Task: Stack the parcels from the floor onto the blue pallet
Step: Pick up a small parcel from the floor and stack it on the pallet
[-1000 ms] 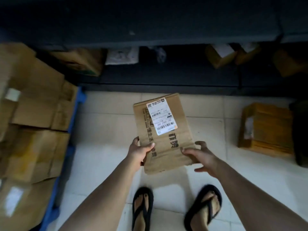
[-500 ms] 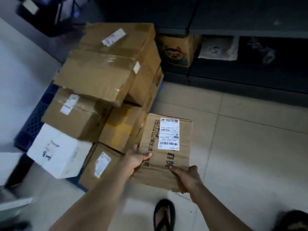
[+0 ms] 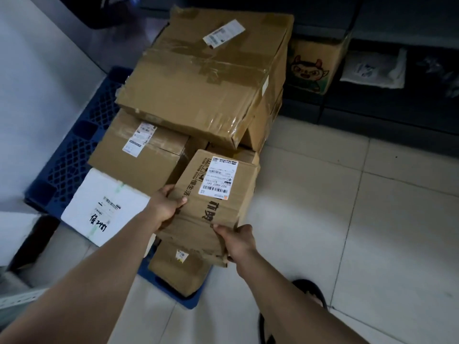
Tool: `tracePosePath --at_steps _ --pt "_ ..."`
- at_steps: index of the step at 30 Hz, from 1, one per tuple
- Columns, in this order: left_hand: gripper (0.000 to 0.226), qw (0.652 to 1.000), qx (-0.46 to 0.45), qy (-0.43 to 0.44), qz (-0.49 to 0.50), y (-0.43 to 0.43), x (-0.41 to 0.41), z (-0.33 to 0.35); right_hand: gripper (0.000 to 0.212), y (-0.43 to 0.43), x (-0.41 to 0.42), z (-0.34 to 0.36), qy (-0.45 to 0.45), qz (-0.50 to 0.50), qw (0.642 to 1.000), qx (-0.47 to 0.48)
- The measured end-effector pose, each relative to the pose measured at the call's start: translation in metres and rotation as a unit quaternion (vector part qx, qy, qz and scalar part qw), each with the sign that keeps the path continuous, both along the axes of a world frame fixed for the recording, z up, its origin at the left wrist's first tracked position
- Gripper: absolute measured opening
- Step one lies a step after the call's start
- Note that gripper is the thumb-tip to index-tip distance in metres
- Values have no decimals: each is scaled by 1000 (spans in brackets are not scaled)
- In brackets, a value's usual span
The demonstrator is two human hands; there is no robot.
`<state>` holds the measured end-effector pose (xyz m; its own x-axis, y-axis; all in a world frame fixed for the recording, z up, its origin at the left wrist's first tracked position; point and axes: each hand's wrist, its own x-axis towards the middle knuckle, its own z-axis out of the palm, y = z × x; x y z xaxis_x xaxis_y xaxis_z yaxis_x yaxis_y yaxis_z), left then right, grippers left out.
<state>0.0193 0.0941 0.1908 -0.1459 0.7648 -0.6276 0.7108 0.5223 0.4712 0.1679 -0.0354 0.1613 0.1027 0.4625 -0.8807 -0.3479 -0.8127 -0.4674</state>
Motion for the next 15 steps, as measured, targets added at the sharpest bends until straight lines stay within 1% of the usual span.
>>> tracePosePath --at_steps 3,5,7,11,13,15 --pt "65 1000 18 0 2 17 -10 -15 70 17 -10 -9 -10 11 1000 15" --pt "64 1000 29 -12 3 27 -12 -28 66 28 -13 -18 -33 13 999 23" --pt "64 999 30 -12 -8 34 -12 -42 59 36 -14 -28 -49 15 998 23" --pt "63 998 54 39 -18 42 -10 -66 41 50 -15 -42 -63 19 998 11" --pt "63 995 82 61 -8 43 -8 -76 36 58 -16 -45 -66 21 997 19" --pt "60 993 101 66 -2 45 -7 -84 33 64 -18 -48 -88 49 994 32"
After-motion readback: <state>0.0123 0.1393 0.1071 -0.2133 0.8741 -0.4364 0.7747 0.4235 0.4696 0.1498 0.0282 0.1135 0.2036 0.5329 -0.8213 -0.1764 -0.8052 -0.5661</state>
